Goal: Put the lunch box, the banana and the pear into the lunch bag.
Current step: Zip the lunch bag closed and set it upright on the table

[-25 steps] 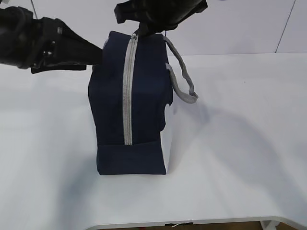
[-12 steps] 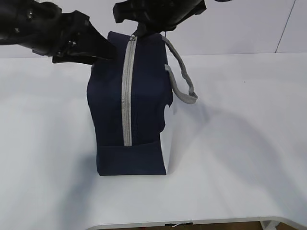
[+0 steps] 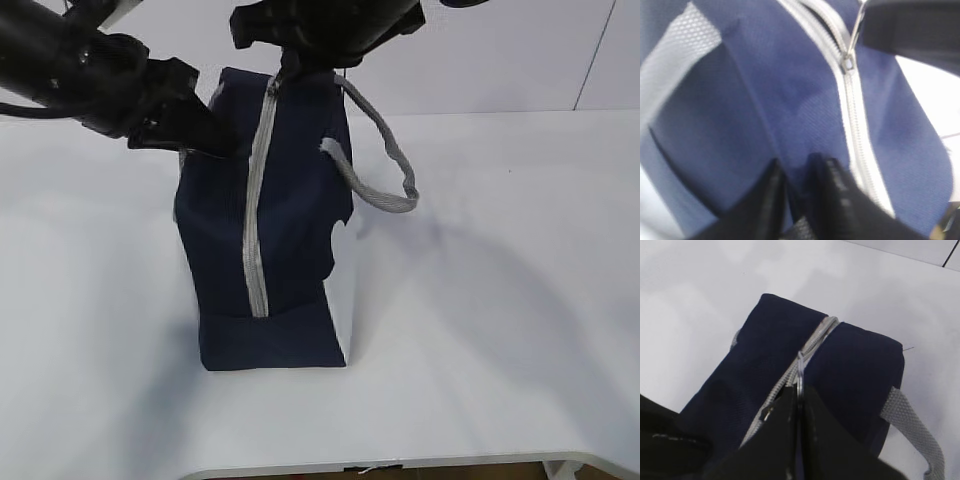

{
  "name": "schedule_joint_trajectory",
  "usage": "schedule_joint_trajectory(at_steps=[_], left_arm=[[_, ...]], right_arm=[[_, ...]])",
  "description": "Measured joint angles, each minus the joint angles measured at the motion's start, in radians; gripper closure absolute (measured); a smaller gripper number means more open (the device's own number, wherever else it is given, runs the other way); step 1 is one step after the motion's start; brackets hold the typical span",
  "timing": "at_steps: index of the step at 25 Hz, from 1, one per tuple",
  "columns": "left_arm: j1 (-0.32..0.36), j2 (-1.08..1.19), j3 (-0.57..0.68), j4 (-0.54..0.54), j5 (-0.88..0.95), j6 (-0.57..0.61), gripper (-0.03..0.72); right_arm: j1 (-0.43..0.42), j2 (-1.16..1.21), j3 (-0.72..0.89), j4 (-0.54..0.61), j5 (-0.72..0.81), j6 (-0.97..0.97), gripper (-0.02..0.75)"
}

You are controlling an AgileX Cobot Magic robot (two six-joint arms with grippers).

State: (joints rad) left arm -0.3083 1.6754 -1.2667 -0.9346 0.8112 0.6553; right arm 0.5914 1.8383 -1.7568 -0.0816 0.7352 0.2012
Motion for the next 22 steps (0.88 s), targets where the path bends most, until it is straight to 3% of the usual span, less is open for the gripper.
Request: schedule_joint_trajectory(at_steps=[3,13,22], left_arm=[[0.000,0.000,-0.009,0.030,0.023,0.009,0.687],[0.000,0.000,-0.083,0.147,0.189,0.049,0.693],[0.000,0.000,-0.092,0.185,0.295,0.051,0.694]], right_arm=[[0.000,0.000,0.000,0.010,-0.004,0.000,0.720],[0.000,0.000,0.000,0.002,-0.073,0.000,0.720],[-0.020,0.020,0.000,-0.064,-0.102,0.000,0.720]])
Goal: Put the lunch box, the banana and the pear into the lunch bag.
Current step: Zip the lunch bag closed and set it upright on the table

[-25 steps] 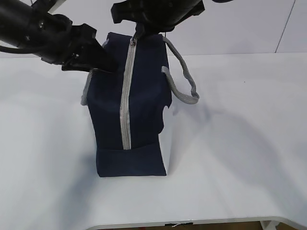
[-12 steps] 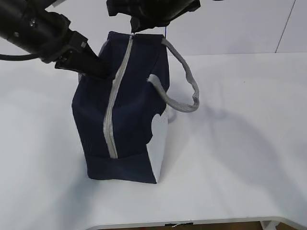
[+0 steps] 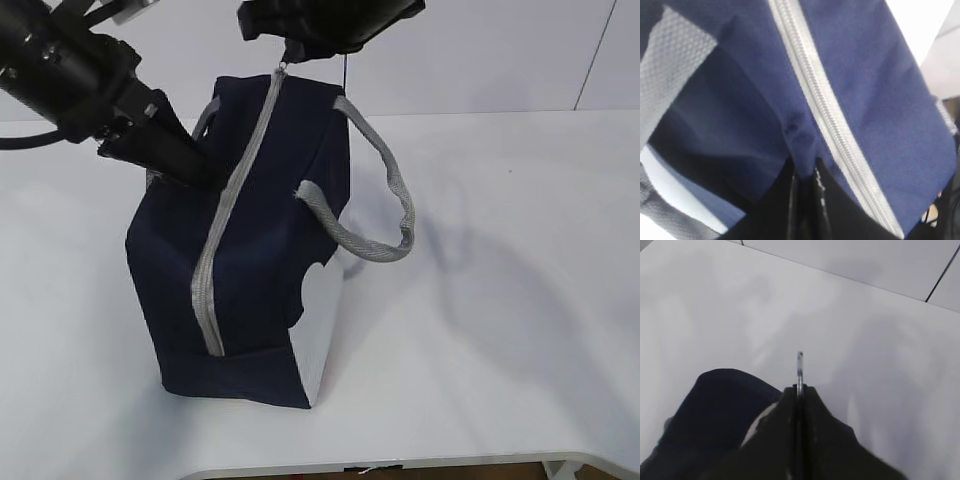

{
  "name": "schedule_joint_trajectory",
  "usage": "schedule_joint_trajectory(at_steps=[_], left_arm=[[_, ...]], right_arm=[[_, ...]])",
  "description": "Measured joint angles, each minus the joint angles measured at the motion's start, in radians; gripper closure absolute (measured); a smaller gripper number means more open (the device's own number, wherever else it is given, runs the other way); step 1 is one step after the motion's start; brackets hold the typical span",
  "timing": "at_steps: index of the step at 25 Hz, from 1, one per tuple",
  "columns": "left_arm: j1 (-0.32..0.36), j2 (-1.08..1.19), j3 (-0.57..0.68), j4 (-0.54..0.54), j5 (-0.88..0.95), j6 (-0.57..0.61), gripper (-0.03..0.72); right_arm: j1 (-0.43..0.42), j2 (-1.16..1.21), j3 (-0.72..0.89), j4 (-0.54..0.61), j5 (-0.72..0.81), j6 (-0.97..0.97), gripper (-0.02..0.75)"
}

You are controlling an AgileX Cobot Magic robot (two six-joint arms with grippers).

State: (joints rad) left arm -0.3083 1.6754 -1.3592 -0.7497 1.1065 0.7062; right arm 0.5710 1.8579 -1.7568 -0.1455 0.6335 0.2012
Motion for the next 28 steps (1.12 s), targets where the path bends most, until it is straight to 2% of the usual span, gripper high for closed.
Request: schedule_joint_trajectory(at_steps=[15,18,28], left_arm=[[0.000,-0.016,-0.005,0.105,0.047,0.002,0.694],[0.000,-0.042,-0.026,0.152,0.050,0.002,0.694],[0.000,-0.055,-0.070,0.199,0.059,0.002,0.696]], right_arm=[[-0.036,0.095,0.000,-0.006,-0.059,0.000,0.720],[-0.038,0.100,0.000,-0.006,-0.059,0.000,0.720],[-0.047,0.114,0.000,-0.004,-0.052,0.000,0.720]])
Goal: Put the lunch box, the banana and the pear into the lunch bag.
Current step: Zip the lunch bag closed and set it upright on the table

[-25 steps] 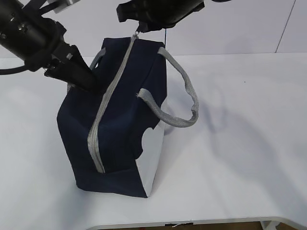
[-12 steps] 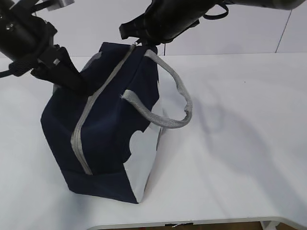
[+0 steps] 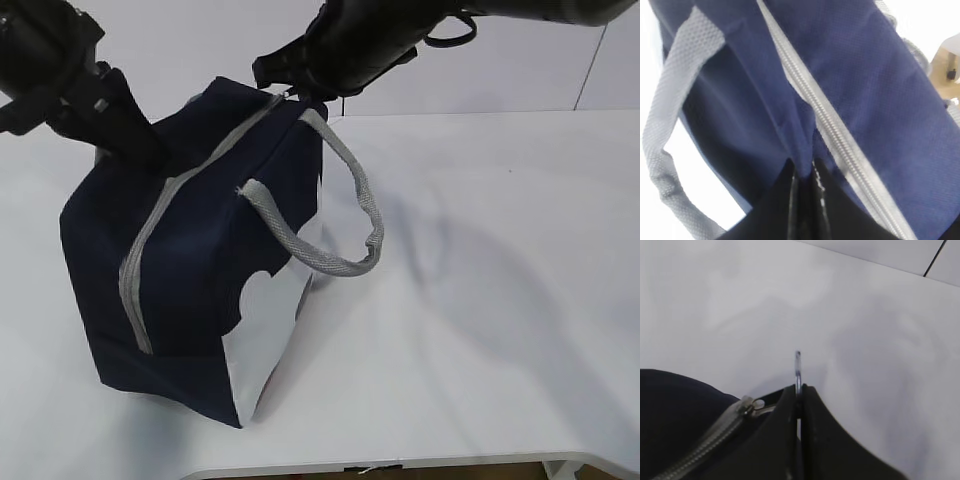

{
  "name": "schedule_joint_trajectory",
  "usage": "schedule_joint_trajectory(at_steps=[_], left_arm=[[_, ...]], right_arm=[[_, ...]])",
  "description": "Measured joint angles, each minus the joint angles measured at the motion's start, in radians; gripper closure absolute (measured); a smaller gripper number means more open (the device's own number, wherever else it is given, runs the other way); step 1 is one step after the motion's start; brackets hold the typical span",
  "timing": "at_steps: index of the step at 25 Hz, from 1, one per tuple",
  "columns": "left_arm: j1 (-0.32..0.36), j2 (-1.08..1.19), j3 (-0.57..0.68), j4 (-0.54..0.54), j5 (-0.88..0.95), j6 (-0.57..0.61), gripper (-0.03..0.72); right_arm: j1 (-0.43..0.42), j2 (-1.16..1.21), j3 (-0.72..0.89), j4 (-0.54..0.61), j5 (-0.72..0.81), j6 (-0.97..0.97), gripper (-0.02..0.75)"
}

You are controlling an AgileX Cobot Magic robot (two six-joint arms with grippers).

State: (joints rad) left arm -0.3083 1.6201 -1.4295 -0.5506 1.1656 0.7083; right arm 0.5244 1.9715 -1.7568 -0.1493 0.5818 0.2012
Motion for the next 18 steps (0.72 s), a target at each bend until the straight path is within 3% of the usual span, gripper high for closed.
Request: schedule_joint_trajectory(at_steps=[18], left_arm=[[0.000,-0.005,-0.003,0.043,0.034,0.000,0.696]], right_arm=[[-0.013,0.049,-0.010,0.104,0.064,0.000,0.720]])
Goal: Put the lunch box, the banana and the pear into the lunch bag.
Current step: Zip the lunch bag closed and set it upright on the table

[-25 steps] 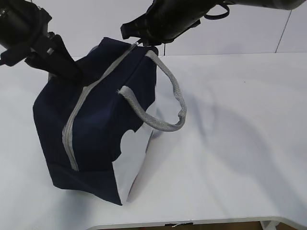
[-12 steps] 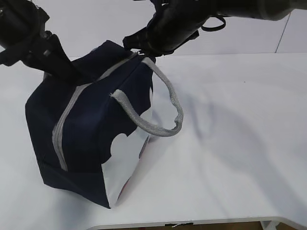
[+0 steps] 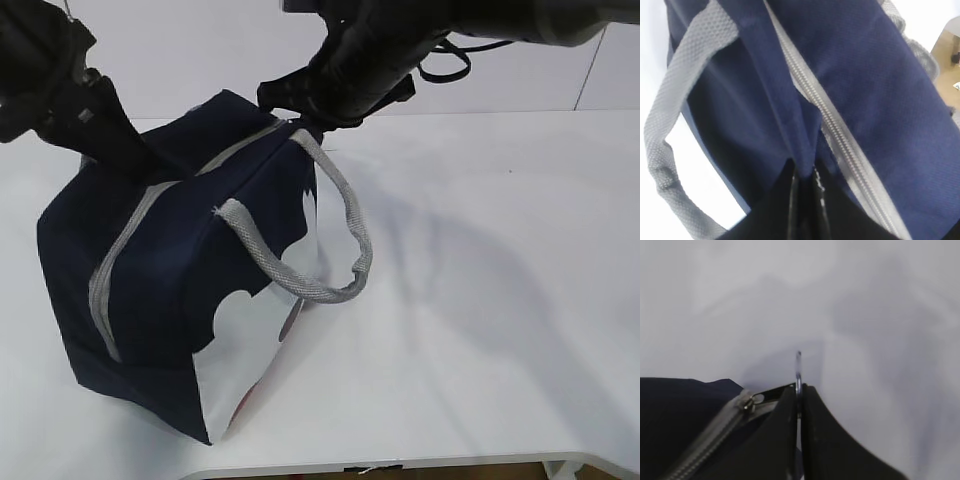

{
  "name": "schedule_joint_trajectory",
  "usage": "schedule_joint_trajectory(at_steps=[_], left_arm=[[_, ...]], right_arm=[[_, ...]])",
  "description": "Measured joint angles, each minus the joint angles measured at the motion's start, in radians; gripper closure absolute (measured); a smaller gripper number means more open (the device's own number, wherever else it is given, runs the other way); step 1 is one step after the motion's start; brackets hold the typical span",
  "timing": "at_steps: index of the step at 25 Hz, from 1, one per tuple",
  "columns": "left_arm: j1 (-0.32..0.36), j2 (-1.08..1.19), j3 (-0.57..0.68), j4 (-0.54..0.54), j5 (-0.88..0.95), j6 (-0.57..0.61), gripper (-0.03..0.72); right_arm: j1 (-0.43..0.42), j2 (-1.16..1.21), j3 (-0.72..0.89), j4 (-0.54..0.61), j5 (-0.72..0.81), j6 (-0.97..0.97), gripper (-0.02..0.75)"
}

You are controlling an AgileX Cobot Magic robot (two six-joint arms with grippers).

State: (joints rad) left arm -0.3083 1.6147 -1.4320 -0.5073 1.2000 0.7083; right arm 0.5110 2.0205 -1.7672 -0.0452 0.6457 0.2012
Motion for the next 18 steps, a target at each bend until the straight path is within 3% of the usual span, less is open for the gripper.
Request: schedule_joint_trajectory(at_steps=[18], left_arm=[[0.000,-0.002,0.000,0.003,0.006,0.000,0.696]], right_arm=[[-0.012,0.042,-0.020,0.027,0.061,0.000,0.720]])
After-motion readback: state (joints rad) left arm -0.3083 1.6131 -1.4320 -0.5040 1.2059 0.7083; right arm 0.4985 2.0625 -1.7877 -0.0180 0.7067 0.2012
